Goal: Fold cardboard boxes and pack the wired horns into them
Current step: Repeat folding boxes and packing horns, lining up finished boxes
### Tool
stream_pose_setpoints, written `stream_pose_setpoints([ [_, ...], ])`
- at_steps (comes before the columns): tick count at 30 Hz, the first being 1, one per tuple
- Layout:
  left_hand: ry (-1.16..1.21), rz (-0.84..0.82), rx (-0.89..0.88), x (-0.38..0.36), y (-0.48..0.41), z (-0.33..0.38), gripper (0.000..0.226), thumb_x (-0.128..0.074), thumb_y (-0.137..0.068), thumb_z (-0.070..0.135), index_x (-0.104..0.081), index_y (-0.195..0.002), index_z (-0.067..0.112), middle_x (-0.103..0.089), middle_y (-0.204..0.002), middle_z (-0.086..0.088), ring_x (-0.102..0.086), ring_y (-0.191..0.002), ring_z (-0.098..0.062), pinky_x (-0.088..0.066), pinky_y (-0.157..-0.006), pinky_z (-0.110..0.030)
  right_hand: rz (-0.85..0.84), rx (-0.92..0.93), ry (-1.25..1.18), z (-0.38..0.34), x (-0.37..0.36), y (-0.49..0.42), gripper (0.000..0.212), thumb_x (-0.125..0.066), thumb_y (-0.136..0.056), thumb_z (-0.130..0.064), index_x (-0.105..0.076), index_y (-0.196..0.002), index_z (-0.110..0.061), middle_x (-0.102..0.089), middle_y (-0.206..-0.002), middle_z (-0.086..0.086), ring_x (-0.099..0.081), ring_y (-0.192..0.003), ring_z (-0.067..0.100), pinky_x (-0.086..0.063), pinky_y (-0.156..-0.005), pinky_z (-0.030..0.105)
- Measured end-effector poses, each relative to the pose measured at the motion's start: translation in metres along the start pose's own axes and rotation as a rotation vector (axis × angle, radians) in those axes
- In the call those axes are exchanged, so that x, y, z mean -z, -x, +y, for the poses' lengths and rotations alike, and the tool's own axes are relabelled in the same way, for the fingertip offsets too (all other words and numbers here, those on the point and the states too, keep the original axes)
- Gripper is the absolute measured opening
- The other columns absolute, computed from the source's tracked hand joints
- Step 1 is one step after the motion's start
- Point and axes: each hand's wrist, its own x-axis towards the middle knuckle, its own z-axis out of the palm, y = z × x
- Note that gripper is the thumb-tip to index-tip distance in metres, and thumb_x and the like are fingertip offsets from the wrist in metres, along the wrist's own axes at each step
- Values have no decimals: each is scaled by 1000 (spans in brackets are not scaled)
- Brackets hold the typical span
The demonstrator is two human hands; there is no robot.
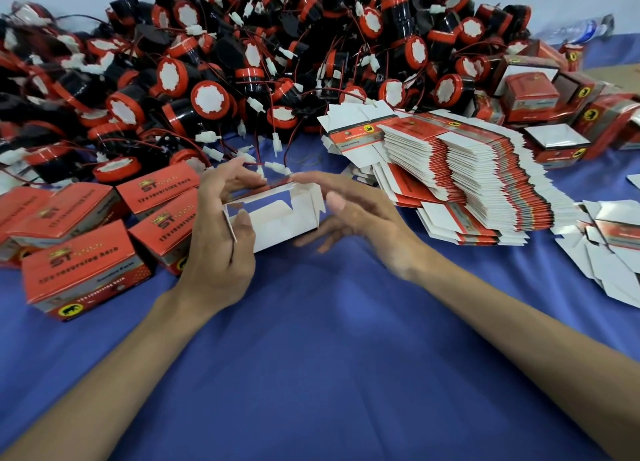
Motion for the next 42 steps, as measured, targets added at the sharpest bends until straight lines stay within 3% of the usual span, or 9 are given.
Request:
stream_pose_setpoints([
  [5, 20, -22, -21, 1, -2, 2, 37, -33, -95, 13, -37, -131, 16, -51, -115, -22, -57, -110, -27, -42, -99, -34, 36, -59, 63, 5, -1, -5, 46, -53, -92, -27, -41, -132, -48, -53, -137, -14, -69, -88, 14, -57, -66, 26],
  [9, -117, -124, -63, 0, -2, 6, 36, -35, -95, 14, -46, -125, -3, -49, -118, -21, -46, -119, -9, -37, -101, -28, 31, -109, 87, 11, -5, -8, 53, -58, -89, -30, -38, -131, -54, -56, -133, 6, -52, -109, 52, -59, -70, 33],
  [11, -182, -207, -125, -1, -1, 7, 35, -41, -96, 17, -43, -128, 3, -46, -123, -19, -43, -120, -11, -39, -102, -33, 62, -68, 74, 14, -7, -7, 46, -59, -89, -21, -47, -126, -46, -58, -124, -10, -60, -102, 43, -59, -67, 30],
  [16, -254, -356, -148, 1, -3, 15, 73, -33, -90, 72, -39, -133, 13, -38, -132, -17, -43, -124, -27, -43, -95, -53, 189, -33, 135, 17, -7, -8, 36, -57, -92, 1, -57, -120, -21, -60, -120, -1, -65, -92, 24, -55, -57, 26],
  [24, -53, -183, -16, -2, -2, 10, 40, -46, -96, 23, -41, -132, 9, -40, -126, -10, -44, -122, -9, -37, -104, -28, 241, -24, 218, 16, -11, -6, 31, -66, -88, -8, -65, -116, -22, -66, -120, -1, -58, -54, 37, -50, -46, 26],
  [30, 1, -115, 175, 0, -5, 10, 50, -56, -86, 32, -42, -130, 10, -44, -128, -12, -46, -123, -22, -41, -102, -38, 277, 12, 186, 9, -14, -5, 31, -61, -81, -16, -66, -105, -36, -66, -114, -14, -52, -50, 44, -48, -46, 26],
  [35, 81, -197, 266, 1, -3, 12, 44, -56, -84, 39, -43, -125, 27, -50, -123, 25, -50, -117, 2, -42, -98, -20, 275, 40, 214, 7, -15, -2, 28, -62, -76, -32, -64, -100, -47, -69, -108, -10, -51, -42, 34, -47, -44, 25],
  [37, 96, -201, 287, 2, -3, 13, 41, -56, -83, 41, -41, -121, 35, -50, -116, 38, -50, -112, 11, -41, -94, -12, 224, 68, 200, 7, -13, 0, 27, -59, -82, -34, -63, -106, -46, -68, -110, -13, -51, -45, 30, -48, -44, 26],
  [42, 47, -214, 274, 2, -3, 8, 41, -60, -83, 25, -46, -121, 20, -53, -116, 23, -53, -106, 10, -42, -89, -11, 79, -32, 31, 3, -4, 0, 28, -45, -94, -34, -65, -111, -42, -68, -107, 0, -60, -76, 31, -51, -50, 28],
])
